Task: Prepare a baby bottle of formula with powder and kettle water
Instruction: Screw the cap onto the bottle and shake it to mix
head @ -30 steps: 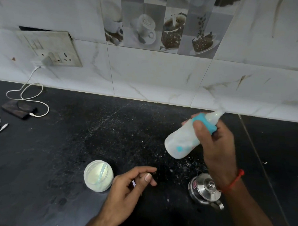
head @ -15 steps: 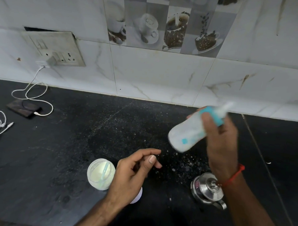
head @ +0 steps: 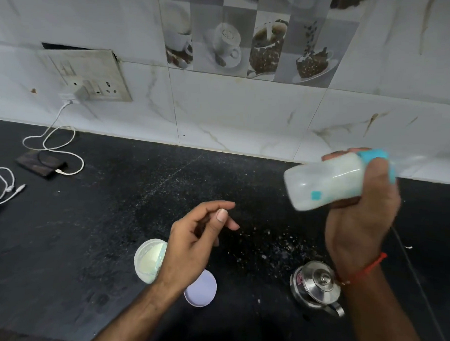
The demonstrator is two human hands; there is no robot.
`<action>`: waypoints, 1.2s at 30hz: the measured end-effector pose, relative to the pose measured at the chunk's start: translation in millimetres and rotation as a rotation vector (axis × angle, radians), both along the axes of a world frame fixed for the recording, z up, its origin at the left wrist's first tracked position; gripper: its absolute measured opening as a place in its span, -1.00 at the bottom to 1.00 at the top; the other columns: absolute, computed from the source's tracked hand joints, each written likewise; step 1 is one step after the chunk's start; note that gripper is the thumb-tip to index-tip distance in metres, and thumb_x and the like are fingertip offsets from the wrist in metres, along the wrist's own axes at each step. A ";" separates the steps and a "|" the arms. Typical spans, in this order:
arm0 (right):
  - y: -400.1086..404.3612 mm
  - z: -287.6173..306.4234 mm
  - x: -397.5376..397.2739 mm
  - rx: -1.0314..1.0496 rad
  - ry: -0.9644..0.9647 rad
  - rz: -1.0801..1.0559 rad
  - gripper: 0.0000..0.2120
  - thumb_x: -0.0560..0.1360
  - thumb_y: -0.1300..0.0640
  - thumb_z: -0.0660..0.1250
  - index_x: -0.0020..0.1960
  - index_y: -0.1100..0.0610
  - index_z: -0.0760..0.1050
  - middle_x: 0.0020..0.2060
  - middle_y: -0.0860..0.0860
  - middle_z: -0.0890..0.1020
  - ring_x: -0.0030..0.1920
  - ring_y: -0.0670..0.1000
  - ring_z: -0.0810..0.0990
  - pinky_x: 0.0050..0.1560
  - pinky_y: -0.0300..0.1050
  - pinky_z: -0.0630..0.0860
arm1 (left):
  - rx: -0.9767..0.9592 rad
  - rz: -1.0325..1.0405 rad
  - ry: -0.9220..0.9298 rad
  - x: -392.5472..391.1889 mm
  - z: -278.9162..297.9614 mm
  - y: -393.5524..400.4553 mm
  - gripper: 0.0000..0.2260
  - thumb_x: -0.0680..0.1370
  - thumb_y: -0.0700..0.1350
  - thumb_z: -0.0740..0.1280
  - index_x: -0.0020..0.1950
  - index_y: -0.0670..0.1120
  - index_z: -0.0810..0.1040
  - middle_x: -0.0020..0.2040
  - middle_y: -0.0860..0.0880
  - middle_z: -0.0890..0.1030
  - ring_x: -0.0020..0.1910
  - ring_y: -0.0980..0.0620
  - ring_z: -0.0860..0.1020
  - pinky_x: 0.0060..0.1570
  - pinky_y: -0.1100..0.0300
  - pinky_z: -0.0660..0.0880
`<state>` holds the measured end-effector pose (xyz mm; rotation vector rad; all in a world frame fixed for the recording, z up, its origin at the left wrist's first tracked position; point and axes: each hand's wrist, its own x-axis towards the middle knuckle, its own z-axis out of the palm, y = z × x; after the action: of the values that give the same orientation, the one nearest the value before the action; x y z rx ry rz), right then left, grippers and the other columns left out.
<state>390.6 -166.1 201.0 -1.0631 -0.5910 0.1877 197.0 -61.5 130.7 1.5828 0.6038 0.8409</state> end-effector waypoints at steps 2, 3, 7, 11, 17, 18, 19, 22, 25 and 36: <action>1.0 -9.8 -7.2 -0.243 -0.105 0.136 -0.44 0.40 -0.27 0.47 0.07 0.22 0.56 -0.08 0.17 0.72 -0.05 0.19 0.70 0.01 0.11 0.65 | -0.029 0.021 -0.013 -1.7 2.2 3.6 -0.80 0.66 -0.03 0.28 0.20 0.02 0.66 -0.12 -0.07 0.74 -0.36 0.07 0.47 -0.31 0.11 0.50; -0.9 -9.7 -9.4 -0.312 -0.154 0.216 -0.51 0.40 -0.22 0.47 0.06 0.18 0.57 -0.08 0.15 0.74 -0.05 0.16 0.72 0.00 0.08 0.66 | -0.036 0.024 -0.025 -1.8 4.7 5.3 -0.80 0.66 -0.03 0.28 0.20 0.02 0.66 -0.12 -0.07 0.73 -0.36 0.08 0.48 -0.30 0.16 0.49; -7.9 18.2 6.1 0.029 -0.005 0.046 -0.45 0.39 -0.31 0.44 0.05 0.16 0.56 -0.18 0.02 0.73 -0.14 0.04 0.70 -0.10 -0.08 0.62 | -0.106 0.032 -0.089 0.8 16.2 11.1 -0.71 0.62 0.09 0.25 0.19 -0.01 0.65 -0.11 -0.10 0.73 -0.38 0.09 0.47 -0.39 0.28 0.40; -2.2 1.4 -1.1 -0.217 -0.022 0.102 -0.38 0.28 -0.37 0.51 0.02 0.14 0.61 -0.11 0.15 0.74 -0.08 0.13 0.70 0.03 0.24 0.64 | -0.429 -0.018 -0.242 4.7 27.4 13.0 -0.47 0.58 0.31 0.18 0.25 -0.06 0.61 -0.06 -0.13 0.70 -0.37 0.03 0.46 -0.44 0.20 0.37; -6.1 23.5 5.5 0.036 -0.007 -0.001 -0.60 0.48 -0.24 0.40 -0.01 0.10 0.56 -0.23 0.00 0.72 -0.17 0.06 0.70 -0.07 -0.01 0.62 | -0.606 -0.042 -0.335 8.3 38.5 24.0 -0.39 0.59 0.34 0.05 0.30 -0.08 0.56 -0.06 -0.08 0.67 -0.37 0.05 0.47 -0.43 0.21 0.39; -4.0 17.8 3.4 -0.046 -0.060 0.013 -0.56 0.43 -0.29 0.44 -0.01 0.08 0.58 -0.19 0.03 0.73 -0.15 0.12 0.69 -0.02 0.08 0.63 | -0.582 -0.030 -0.323 8.3 38.7 24.6 -0.41 0.60 0.32 0.07 0.30 -0.08 0.57 -0.06 -0.07 0.67 -0.37 0.04 0.47 -0.42 0.20 0.38; -2.3 12.1 -0.7 -0.179 -0.122 0.088 -0.52 0.37 -0.33 0.48 -0.02 0.07 0.61 -0.14 0.08 0.74 -0.11 0.17 0.70 0.02 0.18 0.63 | -0.555 -0.016 -0.301 8.7 39.3 24.5 -0.44 0.60 0.30 0.09 0.29 -0.08 0.57 -0.05 -0.07 0.67 -0.36 0.04 0.47 -0.42 0.20 0.38; -5.6 19.4 -1.2 -0.242 -0.177 0.186 -0.56 0.33 -0.33 0.50 -0.04 0.01 0.67 -0.12 0.09 0.75 -0.09 0.15 0.72 0.02 0.13 0.66 | -0.480 0.021 -0.233 9.4 41.1 23.0 -0.60 0.60 0.18 0.21 0.24 -0.06 0.60 -0.06 -0.05 0.68 -0.37 0.05 0.46 -0.39 0.18 0.35; -2.7 29.1 5.6 0.034 0.021 0.009 -0.54 0.41 -0.28 0.46 -0.01 0.11 0.60 -0.14 0.13 0.70 -0.12 0.14 0.67 -0.02 0.05 0.60 | -0.437 0.015 -0.195 9.4 40.6 21.2 -0.72 0.60 0.05 0.27 0.20 -0.04 0.62 -0.06 -0.03 0.69 -0.37 0.05 0.45 -0.38 0.19 0.34; 0.8 0.7 -7.3 -0.207 -0.046 0.090 -0.41 0.29 -0.36 0.51 0.00 0.12 0.63 -0.07 0.18 0.72 -0.08 0.21 0.69 0.08 0.25 0.60 | -0.426 0.006 -0.167 4.7 45.1 15.0 -0.82 0.66 -0.09 0.27 0.18 -0.03 0.63 -0.07 -0.02 0.69 -0.37 0.05 0.44 -0.36 0.17 0.32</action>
<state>383.3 -165.3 201.7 -1.2444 -0.6722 0.3086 201.6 -46.5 175.8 1.1138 0.6193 0.7791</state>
